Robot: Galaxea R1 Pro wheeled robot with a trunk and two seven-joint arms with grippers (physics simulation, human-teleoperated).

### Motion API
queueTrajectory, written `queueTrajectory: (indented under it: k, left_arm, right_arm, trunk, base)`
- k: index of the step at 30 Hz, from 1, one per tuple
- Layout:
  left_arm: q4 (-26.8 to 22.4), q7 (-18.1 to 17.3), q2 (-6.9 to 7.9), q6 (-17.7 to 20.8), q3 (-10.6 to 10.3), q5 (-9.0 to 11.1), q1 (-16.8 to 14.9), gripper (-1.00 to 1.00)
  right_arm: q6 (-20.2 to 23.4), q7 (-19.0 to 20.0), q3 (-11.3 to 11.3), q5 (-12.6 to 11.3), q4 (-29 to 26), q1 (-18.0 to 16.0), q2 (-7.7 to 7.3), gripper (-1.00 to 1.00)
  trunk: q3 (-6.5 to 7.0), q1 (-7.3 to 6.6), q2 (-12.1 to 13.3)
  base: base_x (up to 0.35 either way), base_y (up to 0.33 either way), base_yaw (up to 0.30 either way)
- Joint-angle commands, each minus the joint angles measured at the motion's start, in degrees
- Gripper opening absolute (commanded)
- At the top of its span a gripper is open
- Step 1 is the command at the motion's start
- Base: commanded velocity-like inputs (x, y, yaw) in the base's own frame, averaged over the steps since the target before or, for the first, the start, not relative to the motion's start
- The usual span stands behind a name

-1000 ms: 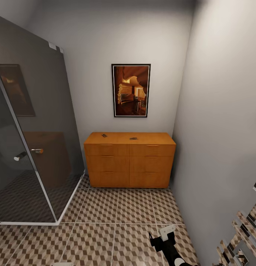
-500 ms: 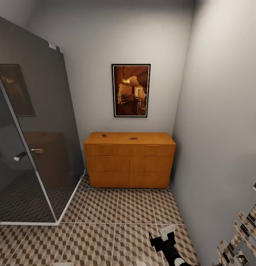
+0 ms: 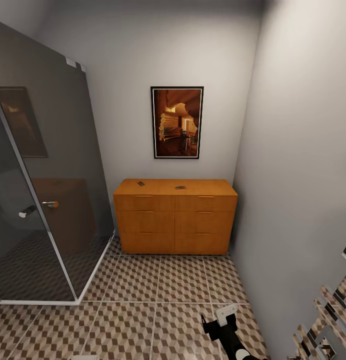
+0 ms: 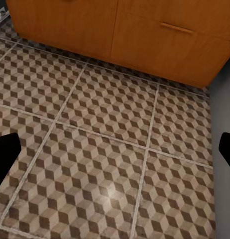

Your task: Take the four mousetraps from the cabinet in the bathroom and place them on the bathroom floor. Make sure all four end up on the same floor surface, and ensure that at least two of them are either under or directly next to the same bathroom sink.

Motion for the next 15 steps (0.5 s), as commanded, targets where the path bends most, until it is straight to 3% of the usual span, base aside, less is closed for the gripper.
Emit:
queueTrajectory:
  k: [1,15]
  left_arm:
    - [0.21,-0.11,-0.03,-0.30,-0.49,0.47,-0.06,1.00]
    - [0.21,-0.11,-0.03,-0.30,-0.49,0.47,-0.06,1.00]
  right_arm:
    - [-0.07,-0.56,0.15,0.60,0.07,-0.03,0.01,1.00]
    - [-0.07,-0.55,0.15,0.60,0.07,-0.03,0.00,1.00]
  trunk:
    - [-0.02,0.02,-0.05]
    - [-0.02,0.02,-0.05]
  base:
    - [0.000,0.000,0.000]
    - [0.000,0.000,0.000]
